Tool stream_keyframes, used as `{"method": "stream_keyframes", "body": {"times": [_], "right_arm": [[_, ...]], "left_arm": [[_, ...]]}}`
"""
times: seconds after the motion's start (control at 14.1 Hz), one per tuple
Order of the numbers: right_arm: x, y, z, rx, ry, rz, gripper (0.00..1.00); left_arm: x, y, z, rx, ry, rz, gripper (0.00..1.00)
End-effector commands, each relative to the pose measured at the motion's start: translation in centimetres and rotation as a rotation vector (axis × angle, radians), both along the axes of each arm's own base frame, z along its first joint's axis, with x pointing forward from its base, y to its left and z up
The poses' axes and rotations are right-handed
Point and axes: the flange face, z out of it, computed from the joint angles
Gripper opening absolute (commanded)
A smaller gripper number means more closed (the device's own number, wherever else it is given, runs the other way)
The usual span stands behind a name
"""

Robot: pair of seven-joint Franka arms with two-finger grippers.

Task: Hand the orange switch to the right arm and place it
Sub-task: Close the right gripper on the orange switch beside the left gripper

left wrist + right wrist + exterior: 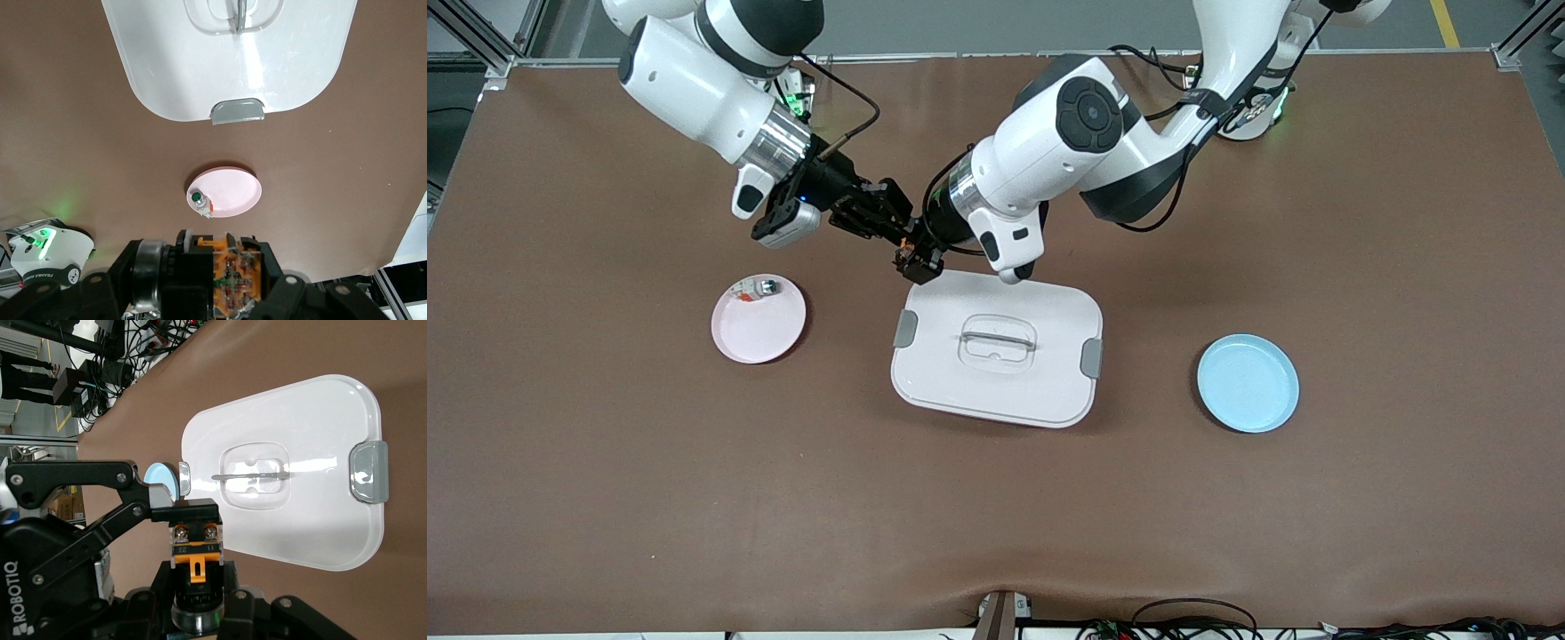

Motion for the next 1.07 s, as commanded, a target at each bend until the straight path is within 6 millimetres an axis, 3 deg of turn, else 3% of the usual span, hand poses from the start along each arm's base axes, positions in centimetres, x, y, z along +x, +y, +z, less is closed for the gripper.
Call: {"method": "stream_keyframes", "body": {"times": [0.0,0.78,0.85,0.99], "right_arm": [[-0.09,0.16,-0.36,0.016,0.020,-0.023,0.00],[0.21,0.37,-0.67,0.010,0.012,-0.011,0.00],[0.33,0.45,-0.53,0.011,0.009,-0.011,0.00],[0.45,0.54,-0.71,0.009,0.012,-0.011,0.00]], "left_arm": [[0.39,-0.01,0.81,-0.019,0.005,0.022,0.00],[0.46,0.20,1.11,-0.021,0.004,0.020,0.02],[0.43,0.21,1.20,-0.021,0.003,0.019,0.12],[0.40,0.23,1.29,-0.018,-0.002,0.015,0.77]]}}
